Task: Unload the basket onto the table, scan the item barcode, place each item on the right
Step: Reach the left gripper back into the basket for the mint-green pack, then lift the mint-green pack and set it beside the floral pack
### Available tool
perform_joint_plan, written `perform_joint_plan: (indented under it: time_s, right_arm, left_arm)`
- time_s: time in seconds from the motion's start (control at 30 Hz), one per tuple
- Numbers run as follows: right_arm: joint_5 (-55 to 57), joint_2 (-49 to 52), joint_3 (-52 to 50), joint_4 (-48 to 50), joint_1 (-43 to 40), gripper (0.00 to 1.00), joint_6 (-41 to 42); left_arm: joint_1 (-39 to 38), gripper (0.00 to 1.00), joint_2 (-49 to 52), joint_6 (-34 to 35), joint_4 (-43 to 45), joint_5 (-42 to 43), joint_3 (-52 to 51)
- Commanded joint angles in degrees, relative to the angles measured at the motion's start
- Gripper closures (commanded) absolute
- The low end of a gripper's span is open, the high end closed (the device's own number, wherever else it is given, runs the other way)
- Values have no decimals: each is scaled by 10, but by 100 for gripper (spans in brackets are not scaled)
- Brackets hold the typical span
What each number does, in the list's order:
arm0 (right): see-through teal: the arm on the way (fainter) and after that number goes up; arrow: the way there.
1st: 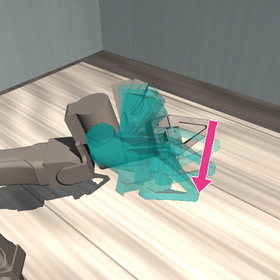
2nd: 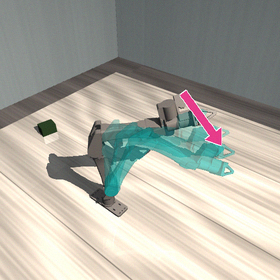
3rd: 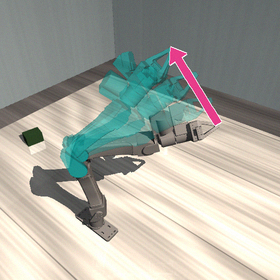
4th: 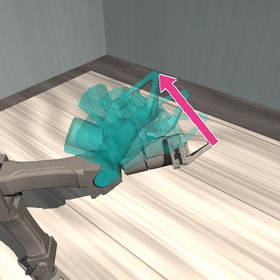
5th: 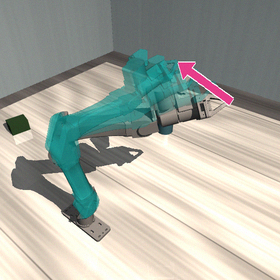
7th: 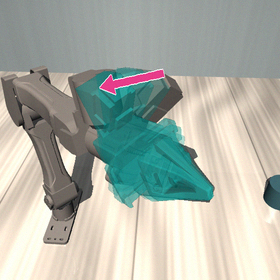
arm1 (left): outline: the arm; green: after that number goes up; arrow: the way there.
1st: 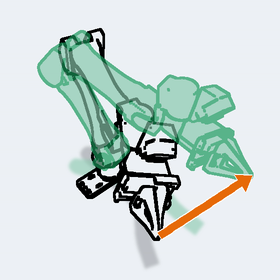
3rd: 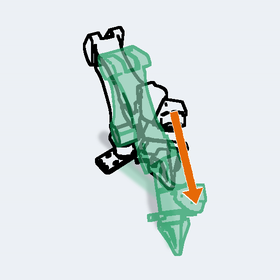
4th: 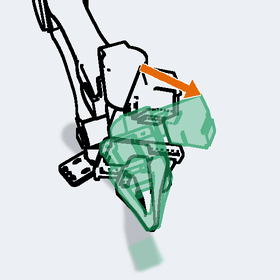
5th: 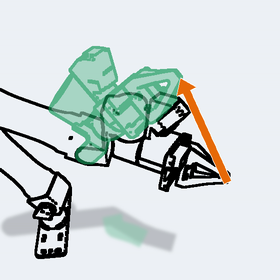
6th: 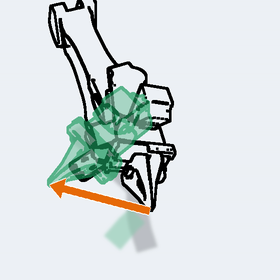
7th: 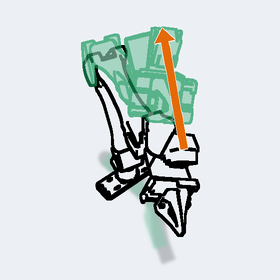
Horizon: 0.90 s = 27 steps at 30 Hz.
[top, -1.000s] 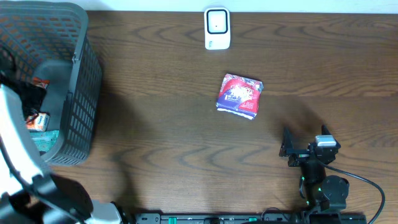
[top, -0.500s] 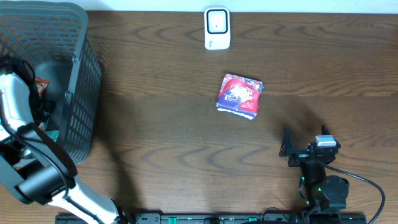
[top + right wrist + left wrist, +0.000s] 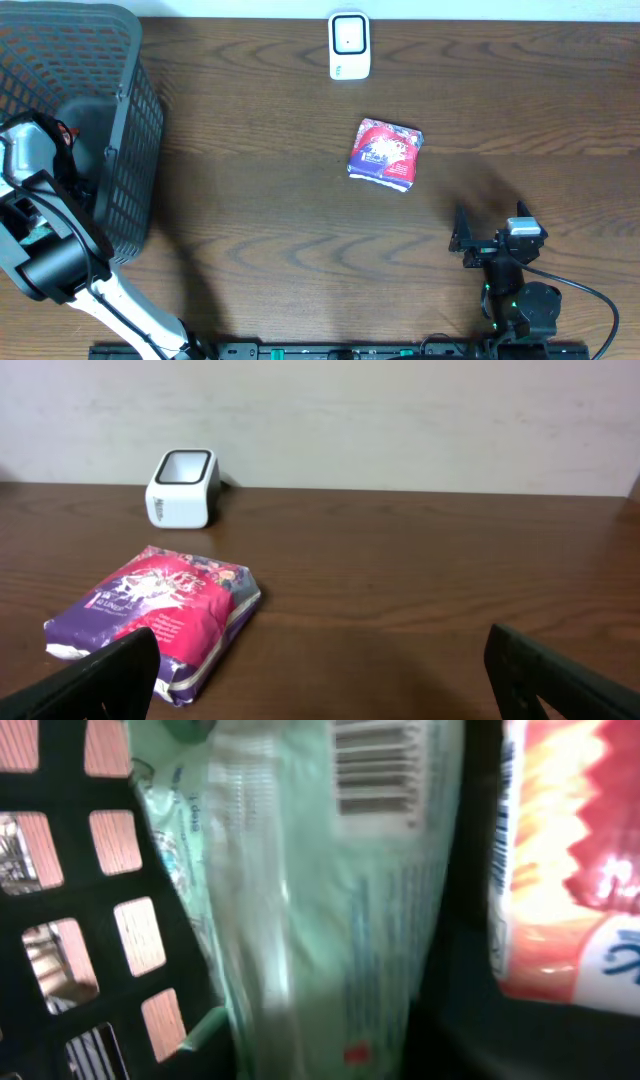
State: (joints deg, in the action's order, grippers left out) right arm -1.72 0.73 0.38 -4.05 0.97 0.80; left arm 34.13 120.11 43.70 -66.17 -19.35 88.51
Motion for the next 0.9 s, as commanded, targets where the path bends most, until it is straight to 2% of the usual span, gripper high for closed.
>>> perform_joint_plan:
  time_s: [0.0, 0.17, 0.33, 0.6, 0.73, 0.87]
  right_arm:
    - [-3, -2, 0, -3, -5, 1, -4]
    - [-3, -2, 0, -3, -5, 1, -4]
    - [-3, -2, 0, -3, -5, 1, -4]
    - [-3, -2, 0, -3, -5, 1, -4]
    - [-3, -2, 0, -3, -5, 1, -5]
    - [-3, -2, 0, -3, -5, 1, -5]
  left_arm:
    - [2, 93, 6, -6, -4, 23, -3]
    - [2, 93, -7, -6, -16, 65, 10]
    - [2, 93, -74, -5, -18, 110, 28]
    - [1, 93, -307, -6, 52, 277, 40]
    - [-14, 93, -427, -26, 90, 310, 40]
    - [-62, 93, -523, -32, 117, 309, 40]
